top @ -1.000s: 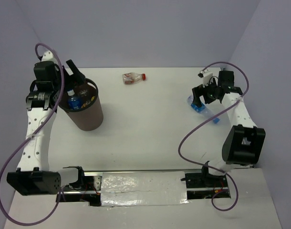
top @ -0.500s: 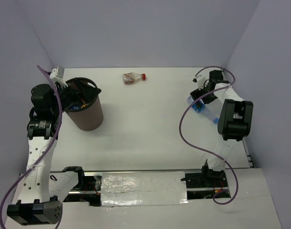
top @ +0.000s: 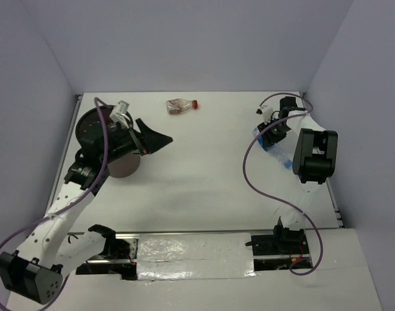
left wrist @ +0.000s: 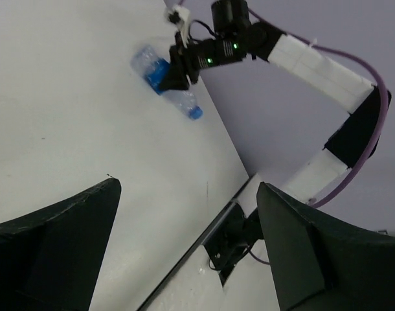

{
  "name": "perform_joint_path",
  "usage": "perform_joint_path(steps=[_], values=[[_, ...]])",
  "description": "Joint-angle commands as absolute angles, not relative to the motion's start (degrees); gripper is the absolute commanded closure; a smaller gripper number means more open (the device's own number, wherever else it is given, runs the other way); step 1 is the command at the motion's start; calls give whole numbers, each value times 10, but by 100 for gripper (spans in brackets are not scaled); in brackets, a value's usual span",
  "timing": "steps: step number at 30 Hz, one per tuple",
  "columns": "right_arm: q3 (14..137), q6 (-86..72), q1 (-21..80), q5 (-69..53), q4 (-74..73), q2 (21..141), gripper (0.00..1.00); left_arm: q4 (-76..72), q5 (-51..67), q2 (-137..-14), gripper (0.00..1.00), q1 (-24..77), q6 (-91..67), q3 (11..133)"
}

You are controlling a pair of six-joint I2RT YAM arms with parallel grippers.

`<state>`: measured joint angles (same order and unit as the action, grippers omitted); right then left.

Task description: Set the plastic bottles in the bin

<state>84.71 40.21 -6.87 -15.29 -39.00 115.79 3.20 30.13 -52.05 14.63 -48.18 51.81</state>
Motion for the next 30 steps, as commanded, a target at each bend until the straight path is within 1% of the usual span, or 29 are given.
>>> perform_joint_path(steps=[1,2,3,4,5,6,7,9,11,18,22,26,29,30], values=[[887,374,-62,-264,-438,1122,54,-66,239,-559,1,230,-498,518],[902,350,-62,-289,-456,1108,61,-77,214,-571,1,248,-491,517],[909,338,-61,-315,-464,1101,64,-91,197,-592,1,286,-486,515],[917,306,-57,-376,-485,1095,66,-131,181,-602,1,307,-478,508],[932,287,-55,-407,-494,1084,73,-154,166,-614,1,322,-461,505],[938,266,-52,-438,-497,1078,74,-177,150,-640,1,353,-452,502],[941,228,-48,-496,-500,1071,75,-216,143,-654,1,365,-444,503],[938,182,-33,-537,-482,1045,75,-245,133,-702,1,391,-424,511],[920,94,-14,-559,-427,1014,74,-272,126,-734,1,404,-410,530],[859,-204,28,-558,-225,949,75,-335,122,-870,1,434,-415,597],[818,-299,48,-556,-142,926,76,-373,129,-928,1,439,-428,626],[772,-344,70,-544,-73,898,77,-413,143,-949,1,439,-446,644],[730,-410,78,-556,2,882,77,-421,153,-961,1,439,-453,652],[711,-446,83,-563,51,875,77,-423,155,-963,0,439,-458,653]])
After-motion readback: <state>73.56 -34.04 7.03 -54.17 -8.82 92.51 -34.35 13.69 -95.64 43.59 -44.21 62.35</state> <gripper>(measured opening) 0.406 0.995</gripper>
